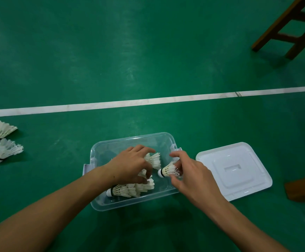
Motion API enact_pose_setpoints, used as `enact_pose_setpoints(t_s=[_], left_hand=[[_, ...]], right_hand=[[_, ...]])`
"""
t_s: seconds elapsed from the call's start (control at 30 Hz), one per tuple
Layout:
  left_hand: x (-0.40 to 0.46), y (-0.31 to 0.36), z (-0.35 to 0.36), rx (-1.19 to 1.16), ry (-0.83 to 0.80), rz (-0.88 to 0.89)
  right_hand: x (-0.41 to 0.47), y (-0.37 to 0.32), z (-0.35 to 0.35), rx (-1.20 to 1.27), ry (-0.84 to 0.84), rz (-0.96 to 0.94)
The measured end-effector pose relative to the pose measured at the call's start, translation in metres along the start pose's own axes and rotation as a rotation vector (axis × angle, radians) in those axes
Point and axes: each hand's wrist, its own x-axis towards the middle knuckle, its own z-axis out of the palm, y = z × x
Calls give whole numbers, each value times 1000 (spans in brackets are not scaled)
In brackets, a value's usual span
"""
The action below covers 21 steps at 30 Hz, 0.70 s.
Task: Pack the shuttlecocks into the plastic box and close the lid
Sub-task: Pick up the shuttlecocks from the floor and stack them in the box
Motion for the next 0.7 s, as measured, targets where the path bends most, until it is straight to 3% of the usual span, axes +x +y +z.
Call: enact_pose_setpoints(t_s=[0.27, 0.7], left_hand=[[-7, -4, -3, -43, 6, -12], [-6, -1, -3, -44, -1, -16]], right_hand=[[30, -15, 31, -110, -123, -77], [62, -16, 51, 102, -499, 181]])
